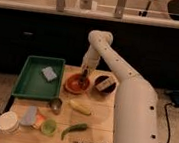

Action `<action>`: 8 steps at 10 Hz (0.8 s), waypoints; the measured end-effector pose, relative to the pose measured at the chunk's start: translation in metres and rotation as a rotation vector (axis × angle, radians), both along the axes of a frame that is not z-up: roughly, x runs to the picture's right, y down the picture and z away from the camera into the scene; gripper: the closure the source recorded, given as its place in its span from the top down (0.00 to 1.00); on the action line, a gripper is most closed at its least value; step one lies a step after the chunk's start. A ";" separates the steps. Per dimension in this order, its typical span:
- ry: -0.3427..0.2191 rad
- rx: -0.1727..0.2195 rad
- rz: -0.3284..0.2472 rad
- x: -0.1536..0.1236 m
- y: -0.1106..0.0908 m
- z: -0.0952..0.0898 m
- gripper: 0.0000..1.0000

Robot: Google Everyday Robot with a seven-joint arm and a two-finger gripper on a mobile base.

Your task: Place grapes in red bowl

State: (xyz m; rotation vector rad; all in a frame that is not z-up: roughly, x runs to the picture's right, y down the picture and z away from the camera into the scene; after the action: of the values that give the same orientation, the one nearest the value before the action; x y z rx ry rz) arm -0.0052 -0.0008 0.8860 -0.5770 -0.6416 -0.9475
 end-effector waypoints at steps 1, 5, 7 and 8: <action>0.000 0.001 0.001 0.000 0.000 0.000 0.80; -0.001 0.000 0.005 0.001 -0.001 0.000 0.80; -0.004 -0.001 0.004 0.003 0.001 0.000 0.80; -0.005 0.000 0.004 0.004 0.001 0.000 0.80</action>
State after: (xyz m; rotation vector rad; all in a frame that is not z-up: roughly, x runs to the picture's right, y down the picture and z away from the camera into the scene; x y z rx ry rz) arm -0.0013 0.0005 0.8857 -0.5731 -0.6472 -0.9458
